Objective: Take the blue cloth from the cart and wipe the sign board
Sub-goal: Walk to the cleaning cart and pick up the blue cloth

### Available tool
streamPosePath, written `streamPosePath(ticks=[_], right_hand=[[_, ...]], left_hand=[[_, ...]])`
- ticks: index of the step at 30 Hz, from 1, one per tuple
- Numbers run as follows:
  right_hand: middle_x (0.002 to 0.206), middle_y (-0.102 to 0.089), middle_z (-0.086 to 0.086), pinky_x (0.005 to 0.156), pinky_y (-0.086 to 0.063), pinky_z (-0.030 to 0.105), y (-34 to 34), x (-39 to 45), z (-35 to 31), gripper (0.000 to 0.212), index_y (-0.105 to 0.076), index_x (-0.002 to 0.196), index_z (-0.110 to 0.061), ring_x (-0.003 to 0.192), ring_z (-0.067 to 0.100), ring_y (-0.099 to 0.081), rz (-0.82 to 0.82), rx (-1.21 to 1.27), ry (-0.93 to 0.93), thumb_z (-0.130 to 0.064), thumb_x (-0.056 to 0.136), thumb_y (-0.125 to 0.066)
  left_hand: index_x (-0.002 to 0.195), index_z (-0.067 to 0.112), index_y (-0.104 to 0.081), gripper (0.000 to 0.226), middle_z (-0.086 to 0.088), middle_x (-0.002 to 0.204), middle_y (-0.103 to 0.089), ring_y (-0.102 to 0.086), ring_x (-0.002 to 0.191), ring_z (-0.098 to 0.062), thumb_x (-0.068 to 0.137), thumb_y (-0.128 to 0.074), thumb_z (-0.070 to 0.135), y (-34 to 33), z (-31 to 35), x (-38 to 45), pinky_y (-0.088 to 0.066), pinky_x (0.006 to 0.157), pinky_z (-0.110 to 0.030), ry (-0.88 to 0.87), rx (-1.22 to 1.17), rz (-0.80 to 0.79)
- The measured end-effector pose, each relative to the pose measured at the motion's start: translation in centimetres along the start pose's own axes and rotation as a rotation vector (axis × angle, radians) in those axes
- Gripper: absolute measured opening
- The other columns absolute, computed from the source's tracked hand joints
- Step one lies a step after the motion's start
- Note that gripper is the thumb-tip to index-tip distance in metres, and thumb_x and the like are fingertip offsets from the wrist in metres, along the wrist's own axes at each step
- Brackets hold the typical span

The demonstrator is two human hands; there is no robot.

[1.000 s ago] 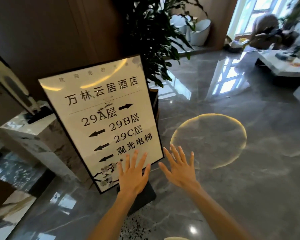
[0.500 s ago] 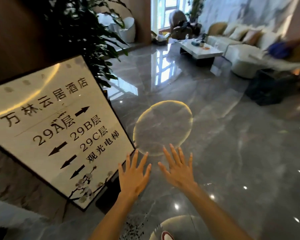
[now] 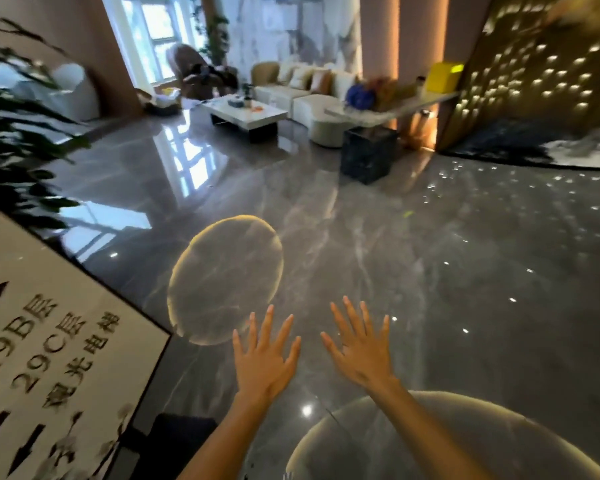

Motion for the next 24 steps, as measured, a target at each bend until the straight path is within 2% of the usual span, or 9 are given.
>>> streamPosePath(ticks=[4,8,11,15,21,24], right_hand=[[0.159,0.027,-0.018,0.114,0.02,0.061,1.7,-2.8,6.2,0.071,0.021,0.147,-0.05,0.148,0.017,0.025,0.032,-0.017,-0.143,-0.079,0.087,-0.003],[0.161,0.024,-0.017,0.114,0.022,0.061,3.3,-6.8,12.3,0.072,0.019,0.148,-0.049,0.149,0.018,0.023,0.063,-0.016,-0.27,-0.079,0.087,-0.004],[0.161,0.022,-0.016,0.114,0.021,0.062,4.3,-10.4,16.8,0.073,0.017,0.15,-0.048,0.147,0.017,0.026,0.075,-0.02,-0.352,-0.079,0.087,-0.002],[0.164,0.016,-0.014,0.115,0.016,0.063,5.7,-15.5,22.3,0.075,0.014,0.151,-0.046,0.152,0.021,0.016,0.098,-0.032,-0.464,-0.079,0.084,0.003],[0.165,0.012,-0.011,0.115,0.012,0.065,7.2,-22.4,28.6,0.076,0.007,0.153,-0.044,0.153,0.023,0.012,0.112,-0.04,-0.591,-0.078,0.085,0.0],[0.165,0.013,-0.011,0.113,0.017,0.063,7.5,-26.2,31.4,0.074,0.008,0.153,-0.044,0.152,0.022,0.015,0.133,-0.016,-0.651,-0.077,0.088,-0.006]], left_hand=[[0.147,0.057,0.001,0.061,0.015,0.162,0.015,0.017,0.149,-0.02,0.088,-0.001,0.073,-1.0,6.1,0.1,0.007,0.118,-0.057,-0.127,0.005,-0.023],[0.147,0.057,-0.003,0.059,0.014,0.163,0.008,0.012,0.15,-0.02,0.09,-0.006,0.071,-2.3,12.9,-0.7,0.006,0.118,-0.057,-0.257,-0.015,-0.043],[0.146,0.058,0.004,0.057,0.014,0.163,0.01,0.015,0.149,-0.018,0.09,-0.003,0.069,-3.7,17.7,-2.3,0.007,0.118,-0.057,-0.349,-0.023,-0.068],[0.145,0.056,0.011,0.061,0.013,0.161,0.017,0.02,0.147,-0.019,0.086,0.009,0.072,-5.1,24.1,-5.1,0.012,0.116,-0.055,-0.465,-0.026,-0.113],[0.144,0.052,0.019,0.064,0.013,0.159,0.024,0.021,0.147,-0.022,0.083,0.016,0.072,-6.5,32.6,-10.0,0.008,0.118,-0.058,-0.602,-0.009,-0.168],[0.147,0.052,0.014,0.062,0.012,0.159,0.022,0.021,0.148,-0.023,0.088,0.009,0.07,-7.8,36.2,-12.5,0.007,0.118,-0.059,-0.661,-0.011,-0.19]])
Point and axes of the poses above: each hand's wrist, its own x-axis towards the middle knuckle, its own y-axis out of the back of the hand, z = x × y, the point moved 7 cm from there along x, towards the middle knuckle
